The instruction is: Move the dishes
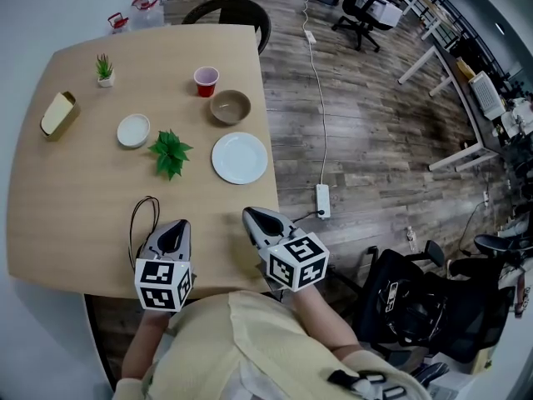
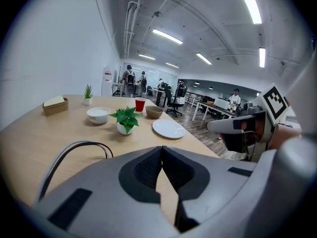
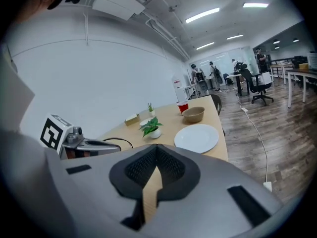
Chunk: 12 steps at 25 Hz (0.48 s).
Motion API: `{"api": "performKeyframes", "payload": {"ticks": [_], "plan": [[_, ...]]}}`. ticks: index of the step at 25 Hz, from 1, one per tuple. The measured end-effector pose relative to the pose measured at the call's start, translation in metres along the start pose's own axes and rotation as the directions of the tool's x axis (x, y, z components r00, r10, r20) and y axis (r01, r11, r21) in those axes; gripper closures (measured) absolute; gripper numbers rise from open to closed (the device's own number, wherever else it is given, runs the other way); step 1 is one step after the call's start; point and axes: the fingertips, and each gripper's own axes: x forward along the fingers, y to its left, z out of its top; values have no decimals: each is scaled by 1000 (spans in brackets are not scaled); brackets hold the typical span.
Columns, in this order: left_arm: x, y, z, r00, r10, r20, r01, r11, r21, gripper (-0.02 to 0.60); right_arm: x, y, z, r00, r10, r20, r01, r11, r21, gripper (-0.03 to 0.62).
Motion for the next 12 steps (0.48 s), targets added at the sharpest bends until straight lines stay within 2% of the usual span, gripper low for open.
{"api": "performKeyframes", "payload": {"ticks": [12], "plan": [[1,3,8,1000,9,16,-9,1000,-27,568,2,0,-1,1000,8,0,-8,1000,-2,580]]}}
